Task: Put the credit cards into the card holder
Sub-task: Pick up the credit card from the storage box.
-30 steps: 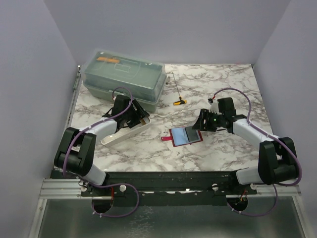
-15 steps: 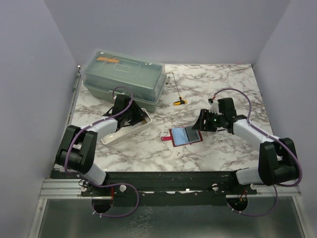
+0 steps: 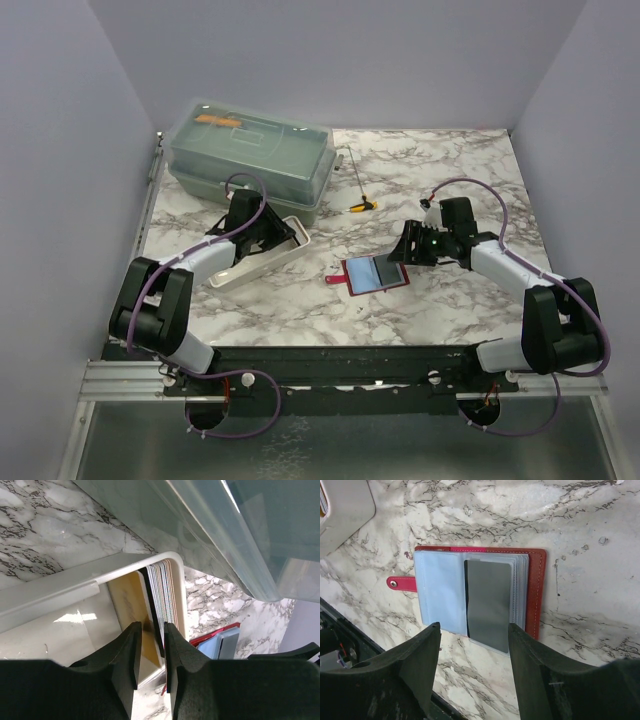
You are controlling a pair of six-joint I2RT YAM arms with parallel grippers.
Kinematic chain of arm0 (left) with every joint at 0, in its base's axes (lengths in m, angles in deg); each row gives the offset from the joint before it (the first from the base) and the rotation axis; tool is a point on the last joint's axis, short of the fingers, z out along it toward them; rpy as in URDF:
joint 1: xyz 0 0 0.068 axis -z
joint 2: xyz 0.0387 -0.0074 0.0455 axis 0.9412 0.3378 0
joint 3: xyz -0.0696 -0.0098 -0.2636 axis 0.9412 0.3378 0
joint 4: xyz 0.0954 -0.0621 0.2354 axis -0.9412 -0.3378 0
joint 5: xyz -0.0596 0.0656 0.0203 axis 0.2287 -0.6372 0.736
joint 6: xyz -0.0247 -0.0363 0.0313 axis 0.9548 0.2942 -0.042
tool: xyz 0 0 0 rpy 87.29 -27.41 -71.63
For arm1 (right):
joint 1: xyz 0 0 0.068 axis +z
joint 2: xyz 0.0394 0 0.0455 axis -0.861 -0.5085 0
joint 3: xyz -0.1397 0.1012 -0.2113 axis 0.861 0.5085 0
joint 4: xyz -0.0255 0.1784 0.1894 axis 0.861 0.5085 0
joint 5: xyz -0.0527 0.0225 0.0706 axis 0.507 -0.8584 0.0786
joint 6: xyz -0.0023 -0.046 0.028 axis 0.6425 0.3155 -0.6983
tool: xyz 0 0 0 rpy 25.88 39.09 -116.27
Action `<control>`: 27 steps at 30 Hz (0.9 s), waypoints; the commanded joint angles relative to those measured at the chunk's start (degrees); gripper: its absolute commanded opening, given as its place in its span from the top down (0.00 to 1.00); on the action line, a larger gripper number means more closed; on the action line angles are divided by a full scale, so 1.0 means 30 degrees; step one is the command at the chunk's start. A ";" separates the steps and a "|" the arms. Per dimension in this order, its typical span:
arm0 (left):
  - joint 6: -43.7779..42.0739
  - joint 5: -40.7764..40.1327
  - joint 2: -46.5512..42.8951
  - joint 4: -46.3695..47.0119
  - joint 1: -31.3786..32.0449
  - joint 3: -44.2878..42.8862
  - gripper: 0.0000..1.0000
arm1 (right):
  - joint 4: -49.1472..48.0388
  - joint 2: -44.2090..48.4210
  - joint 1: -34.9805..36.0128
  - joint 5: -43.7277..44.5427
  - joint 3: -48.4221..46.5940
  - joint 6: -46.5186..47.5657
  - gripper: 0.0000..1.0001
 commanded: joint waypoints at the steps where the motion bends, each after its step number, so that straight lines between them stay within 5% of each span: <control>1: -0.0056 -0.0387 -0.0446 -0.0241 -0.0054 -0.0513 0.69 | -0.0081 -0.0011 0.0149 -0.0506 0.0234 0.0262 0.40; 10: -0.0021 -0.0275 0.0191 -0.0105 -0.0074 -0.0983 0.60 | -0.0118 -0.0062 0.0148 -0.0615 0.0426 0.0250 0.40; 13: 0.0038 -0.0208 0.0386 -0.0053 -0.0073 -0.0960 0.48 | -0.0130 0.0066 0.0147 -0.0533 0.0520 0.0278 0.40; 22: 0.0320 0.0167 0.1029 0.0628 -0.0069 -0.0796 0.36 | -0.0030 0.0018 0.0149 -0.0532 0.0350 0.0285 0.40; 27: 0.0301 0.0287 0.1161 0.0633 -0.0052 -0.1209 0.40 | 0.0052 0.0075 0.0141 -0.0425 0.0317 0.0288 0.40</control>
